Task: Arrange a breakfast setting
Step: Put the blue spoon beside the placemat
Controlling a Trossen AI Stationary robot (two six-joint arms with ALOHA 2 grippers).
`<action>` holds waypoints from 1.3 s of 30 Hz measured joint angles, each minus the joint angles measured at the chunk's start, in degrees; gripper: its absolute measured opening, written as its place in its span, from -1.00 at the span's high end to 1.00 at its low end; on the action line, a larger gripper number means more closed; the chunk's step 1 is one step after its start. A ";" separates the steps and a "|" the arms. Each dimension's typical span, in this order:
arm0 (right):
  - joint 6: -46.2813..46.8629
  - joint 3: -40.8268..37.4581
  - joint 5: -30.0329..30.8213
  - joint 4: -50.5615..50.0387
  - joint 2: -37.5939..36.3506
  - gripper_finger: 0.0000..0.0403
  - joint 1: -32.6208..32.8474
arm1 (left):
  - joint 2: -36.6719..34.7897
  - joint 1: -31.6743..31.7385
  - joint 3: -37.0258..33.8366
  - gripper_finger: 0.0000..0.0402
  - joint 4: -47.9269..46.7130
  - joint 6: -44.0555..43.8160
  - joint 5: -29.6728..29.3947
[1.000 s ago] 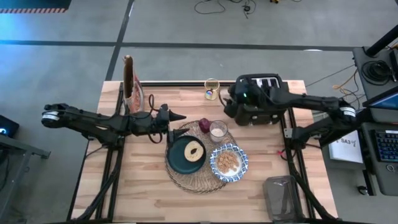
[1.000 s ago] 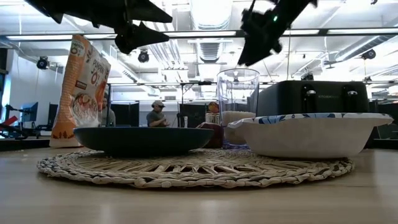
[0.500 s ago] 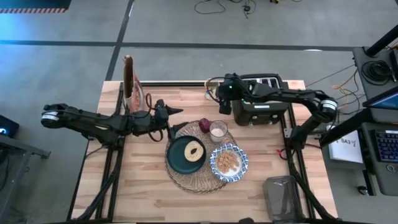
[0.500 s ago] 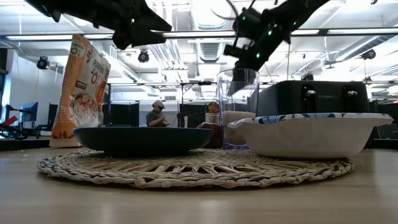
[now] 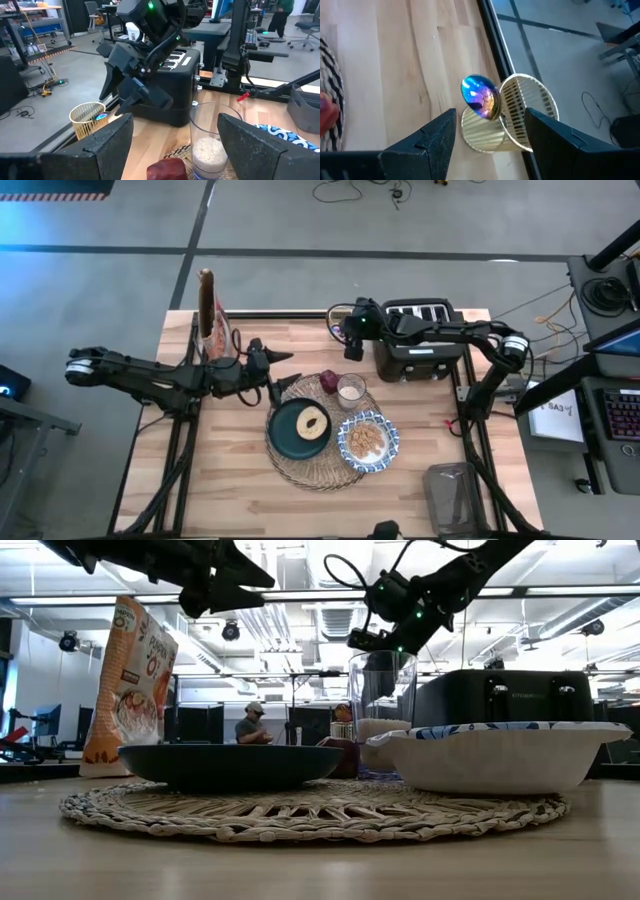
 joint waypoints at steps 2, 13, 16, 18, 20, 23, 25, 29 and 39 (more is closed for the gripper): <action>0.00 -0.02 0.01 -0.08 0.06 -0.11 -0.07 | 0.00 0.00 0.00 -0.36 -0.02 0.00 -0.03; -0.10 0.00 -0.03 1.31 0.94 -0.11 -0.07 | 0.00 0.00 0.00 -0.36 -0.34 0.68 -0.08; -1.95 0.00 -0.02 2.16 2.27 -0.11 -0.07 | 0.02 0.00 0.00 -0.36 -0.36 1.34 -0.13; -2.98 -0.02 0.07 2.93 2.96 -0.11 -0.07 | 0.02 0.00 0.00 -0.36 -0.37 1.38 -0.16; -3.17 -0.02 0.11 3.52 3.14 -0.09 -0.14 | 0.02 0.00 0.00 -0.36 -0.40 1.40 -0.16; -3.74 -0.02 0.17 5.57 3.20 -0.05 -0.22 | 0.02 0.00 0.00 -0.36 -0.53 1.44 -0.18; -4.12 -0.02 0.18 6.32 3.20 -0.01 -0.45 | 0.02 0.02 0.00 -0.36 -0.55 1.44 -0.39; -4.11 -0.02 0.06 6.45 3.20 0.09 -1.23 | 0.02 0.07 0.00 -0.36 -0.55 1.44 -0.68; -4.09 -0.02 -0.33 6.49 3.39 0.29 -2.17 | 0.02 0.11 0.00 -0.36 -0.54 1.81 -1.60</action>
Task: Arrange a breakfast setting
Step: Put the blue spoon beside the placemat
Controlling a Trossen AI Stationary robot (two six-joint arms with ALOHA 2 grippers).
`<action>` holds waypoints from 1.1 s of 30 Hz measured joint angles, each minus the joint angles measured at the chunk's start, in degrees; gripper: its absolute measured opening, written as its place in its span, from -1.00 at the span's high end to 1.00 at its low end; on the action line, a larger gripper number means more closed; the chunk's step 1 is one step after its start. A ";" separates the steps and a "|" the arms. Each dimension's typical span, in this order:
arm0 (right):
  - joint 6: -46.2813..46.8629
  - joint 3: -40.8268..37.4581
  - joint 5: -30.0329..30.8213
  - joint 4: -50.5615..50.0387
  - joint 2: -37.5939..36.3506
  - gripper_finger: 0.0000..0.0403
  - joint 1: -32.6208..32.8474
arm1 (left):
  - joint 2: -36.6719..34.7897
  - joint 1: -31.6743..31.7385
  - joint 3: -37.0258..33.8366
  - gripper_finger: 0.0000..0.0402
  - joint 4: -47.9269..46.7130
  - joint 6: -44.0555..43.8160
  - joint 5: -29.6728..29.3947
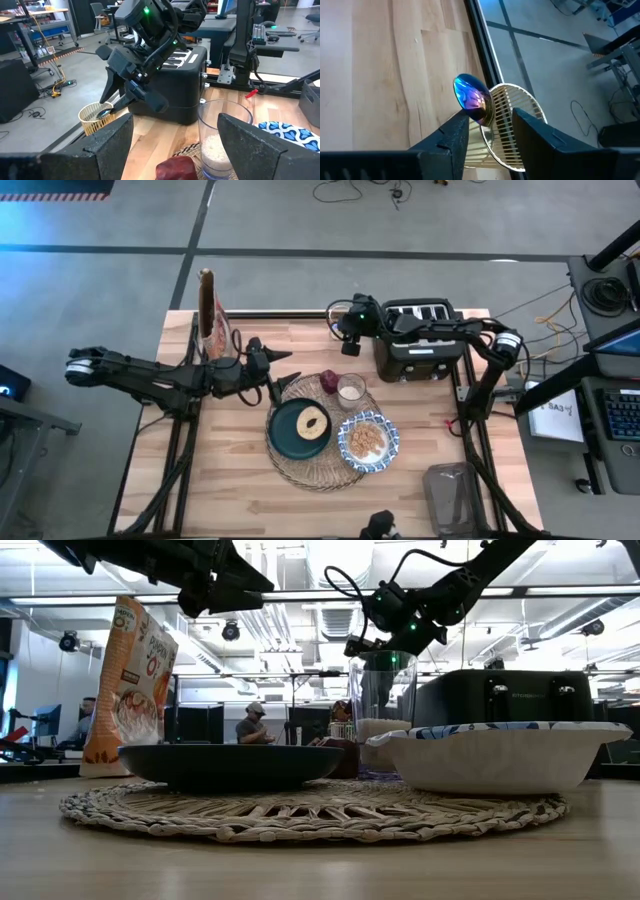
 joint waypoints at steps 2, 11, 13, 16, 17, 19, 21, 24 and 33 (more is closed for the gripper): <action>0.00 0.00 -0.23 0.09 0.35 0.33 -0.04 | 0.00 0.00 0.00 -0.36 -0.02 0.10 -0.01; -0.94 0.00 -1.22 5.44 3.17 0.46 -0.04 | 0.00 0.00 0.00 -0.36 -0.31 0.11 -0.04; -1.29 0.00 -1.22 5.65 3.26 0.48 -0.15 | 0.00 0.03 0.00 -0.36 -0.38 0.11 -0.04; -1.41 0.00 -1.22 5.90 3.26 0.53 -0.29 | 0.02 0.18 0.00 -0.36 -0.49 0.36 -0.07; -1.29 0.00 -1.22 5.90 3.26 0.55 -0.37 | 0.02 0.30 0.00 -0.36 -0.47 0.53 -0.06; -1.18 0.00 -1.22 5.94 3.26 0.59 -0.52 | 0.02 0.46 0.00 -0.36 -0.45 0.65 -0.06; -1.21 -0.01 -1.22 5.99 3.25 0.63 -0.62 | 0.02 0.73 0.00 -0.36 -0.45 0.87 -0.07; -1.22 0.00 -1.22 5.94 3.24 0.70 -0.65 | 0.02 1.00 0.00 -0.36 -0.45 0.94 -0.07; -0.36 -0.01 -1.22 5.48 3.07 0.59 -0.63 | 0.02 1.14 0.00 -0.36 -0.42 0.94 -0.07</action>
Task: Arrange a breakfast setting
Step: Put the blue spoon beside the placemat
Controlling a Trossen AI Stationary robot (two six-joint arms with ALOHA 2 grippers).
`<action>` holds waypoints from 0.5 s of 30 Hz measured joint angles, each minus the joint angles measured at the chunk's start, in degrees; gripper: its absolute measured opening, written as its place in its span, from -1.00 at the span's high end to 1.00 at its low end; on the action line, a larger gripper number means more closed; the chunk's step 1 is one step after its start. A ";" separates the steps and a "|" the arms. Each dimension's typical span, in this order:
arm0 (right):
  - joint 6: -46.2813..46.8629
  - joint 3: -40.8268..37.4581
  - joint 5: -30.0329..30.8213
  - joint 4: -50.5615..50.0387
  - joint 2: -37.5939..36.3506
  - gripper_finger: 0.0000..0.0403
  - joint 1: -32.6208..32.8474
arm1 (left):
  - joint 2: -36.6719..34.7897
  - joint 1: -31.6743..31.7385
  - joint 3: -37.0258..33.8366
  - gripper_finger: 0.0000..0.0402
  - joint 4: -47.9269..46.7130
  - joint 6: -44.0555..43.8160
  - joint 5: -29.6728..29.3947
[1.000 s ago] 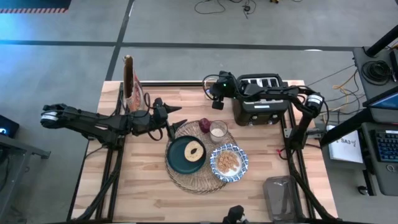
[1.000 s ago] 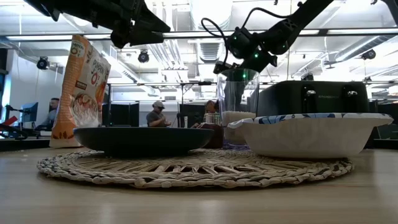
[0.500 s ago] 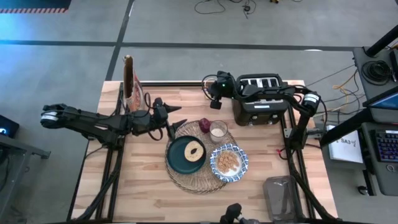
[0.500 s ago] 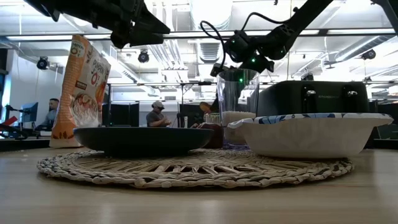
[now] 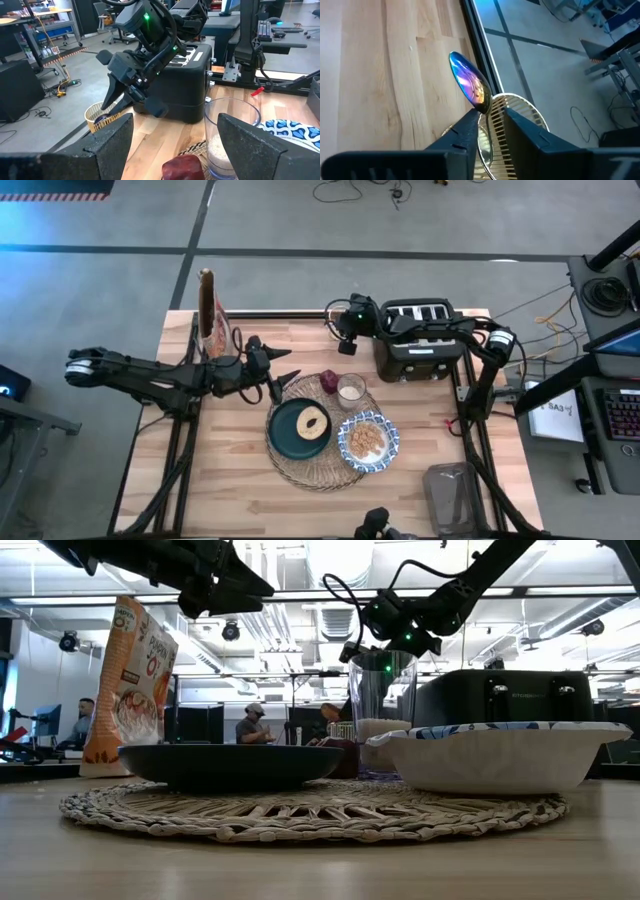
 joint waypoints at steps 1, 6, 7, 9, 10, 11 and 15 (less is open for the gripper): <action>0.16 0.01 0.00 0.00 -0.01 0.56 0.00 | 0.00 0.00 0.00 -0.36 0.00 0.00 0.00; 0.37 0.01 -0.13 -0.02 -0.03 0.42 0.00 | 0.00 0.04 0.00 -0.36 0.03 0.00 0.00; 0.38 0.01 -0.46 -0.08 -0.03 0.41 0.02 | 0.00 0.04 0.00 -0.36 0.03 0.00 0.00; 0.38 0.00 -1.45 -0.36 -0.05 0.39 0.12 | 0.00 0.04 0.00 -0.36 0.06 -0.02 0.00; 0.37 0.01 -2.15 -0.50 -0.05 0.39 0.23 | 0.00 0.04 0.00 -0.36 0.06 -0.02 0.00; 0.00 0.01 -2.88 -0.82 -0.09 0.39 0.32 | 0.00 0.04 0.00 -0.36 0.06 -0.02 0.00; -2.15 0.01 -3.46 -2.59 -0.18 0.39 0.98 | 0.00 0.04 0.00 -0.36 0.08 -0.02 0.00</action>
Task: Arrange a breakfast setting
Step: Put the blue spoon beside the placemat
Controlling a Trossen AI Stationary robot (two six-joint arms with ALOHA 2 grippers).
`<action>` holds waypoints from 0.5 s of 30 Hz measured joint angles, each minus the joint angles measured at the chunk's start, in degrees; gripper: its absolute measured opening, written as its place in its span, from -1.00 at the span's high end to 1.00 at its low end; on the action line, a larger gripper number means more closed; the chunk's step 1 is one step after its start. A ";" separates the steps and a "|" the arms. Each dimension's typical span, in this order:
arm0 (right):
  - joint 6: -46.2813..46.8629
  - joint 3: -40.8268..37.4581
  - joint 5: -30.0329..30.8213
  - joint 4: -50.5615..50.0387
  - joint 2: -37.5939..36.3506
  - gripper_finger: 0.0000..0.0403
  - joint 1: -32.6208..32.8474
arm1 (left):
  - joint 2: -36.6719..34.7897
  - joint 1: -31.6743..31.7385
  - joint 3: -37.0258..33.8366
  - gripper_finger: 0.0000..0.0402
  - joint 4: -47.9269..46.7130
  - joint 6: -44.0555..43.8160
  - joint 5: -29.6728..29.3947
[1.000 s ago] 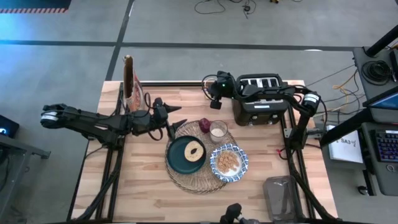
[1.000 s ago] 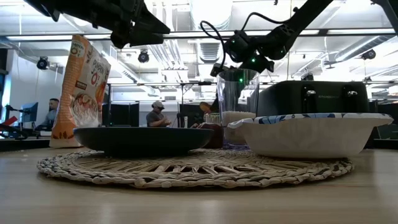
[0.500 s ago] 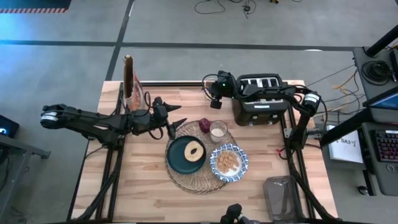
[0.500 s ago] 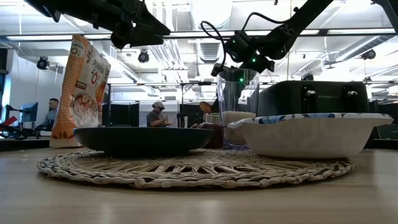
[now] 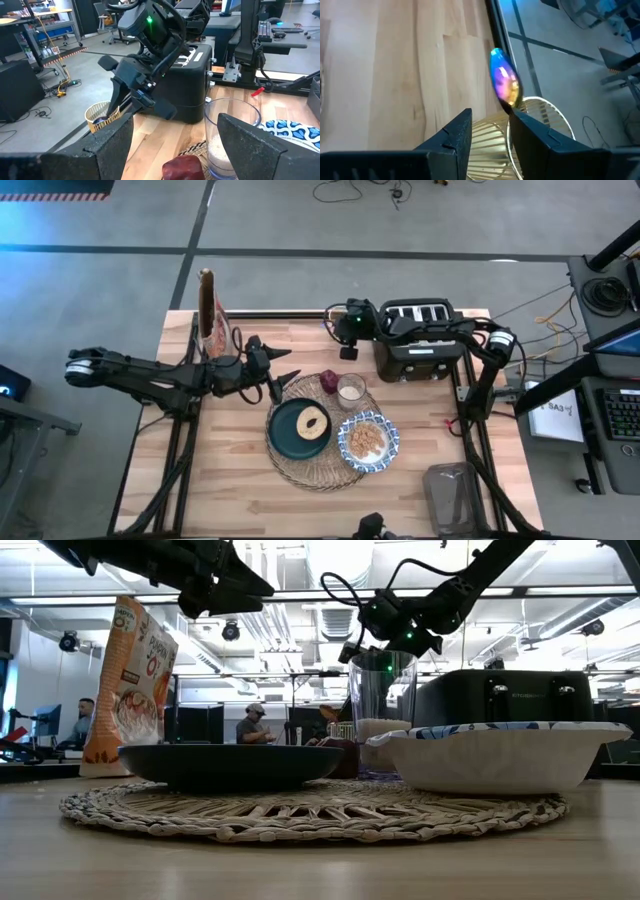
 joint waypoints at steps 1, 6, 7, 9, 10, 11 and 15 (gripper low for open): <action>-0.35 -0.01 -0.01 -0.09 0.00 0.39 0.05 | 0.00 0.05 0.00 -0.36 0.00 0.02 0.00; -0.44 0.99 0.01 -0.01 0.00 0.39 0.18 | 0.00 0.68 0.00 -0.36 -0.02 0.11 0.00; -0.44 1.39 -0.01 0.01 0.00 0.39 0.18 | 0.00 0.80 0.00 -0.36 -0.04 0.11 0.02; -0.44 2.29 0.01 0.04 -0.02 0.39 0.18 | 0.00 0.99 0.00 -0.36 -0.09 0.13 0.02; -0.59 2.66 0.01 0.01 -0.02 0.39 0.18 | 0.00 0.98 0.00 -0.36 -0.11 0.13 0.00; -0.91 3.03 0.01 0.03 -0.02 0.39 0.18 | -0.01 0.98 0.00 -0.36 -0.11 0.15 0.02; -1.29 3.94 -0.48 0.05 0.00 0.39 0.18 | 0.00 0.98 0.00 -0.36 -0.30 0.17 0.01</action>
